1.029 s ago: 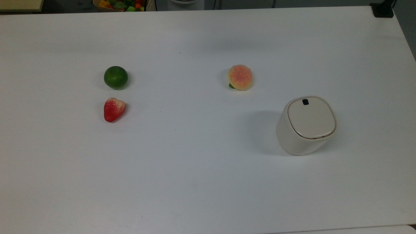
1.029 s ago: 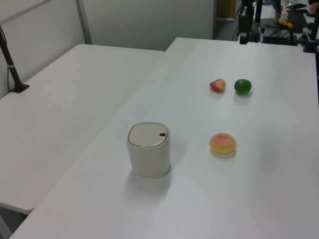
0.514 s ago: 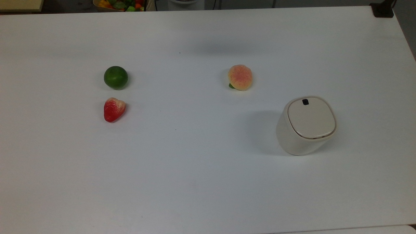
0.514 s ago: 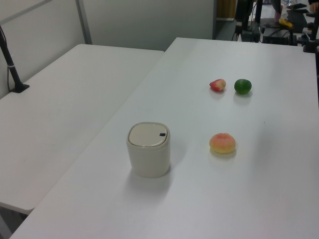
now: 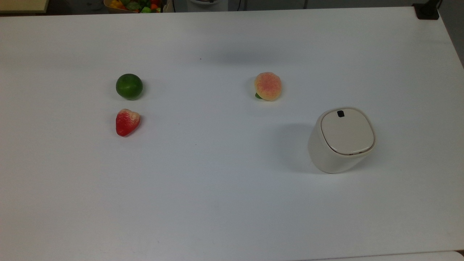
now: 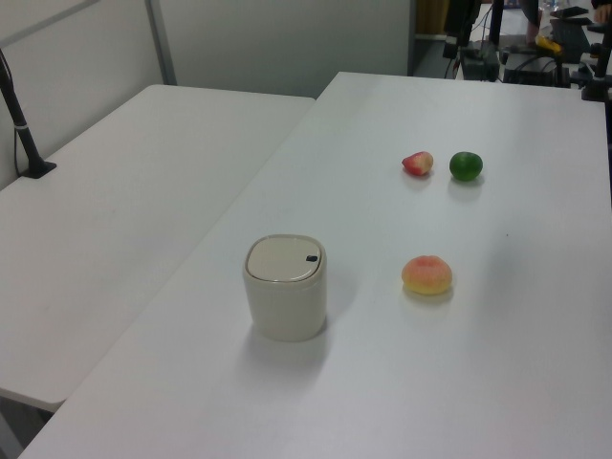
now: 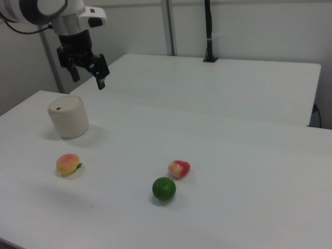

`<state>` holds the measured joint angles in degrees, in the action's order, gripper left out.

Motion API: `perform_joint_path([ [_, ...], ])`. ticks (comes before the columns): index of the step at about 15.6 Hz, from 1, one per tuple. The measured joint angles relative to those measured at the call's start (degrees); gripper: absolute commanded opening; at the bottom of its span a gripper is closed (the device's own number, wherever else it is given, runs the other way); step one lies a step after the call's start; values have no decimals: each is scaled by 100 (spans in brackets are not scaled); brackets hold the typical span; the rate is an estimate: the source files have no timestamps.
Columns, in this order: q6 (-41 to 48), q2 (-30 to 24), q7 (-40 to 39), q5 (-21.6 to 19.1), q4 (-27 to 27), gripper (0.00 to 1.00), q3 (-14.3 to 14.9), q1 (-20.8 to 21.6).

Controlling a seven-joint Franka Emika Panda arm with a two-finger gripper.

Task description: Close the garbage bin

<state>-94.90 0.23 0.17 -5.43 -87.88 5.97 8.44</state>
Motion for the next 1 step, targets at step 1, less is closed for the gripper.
perform_joint_path([
  [1,0,6,0,0,-4,100,-4,7],
])
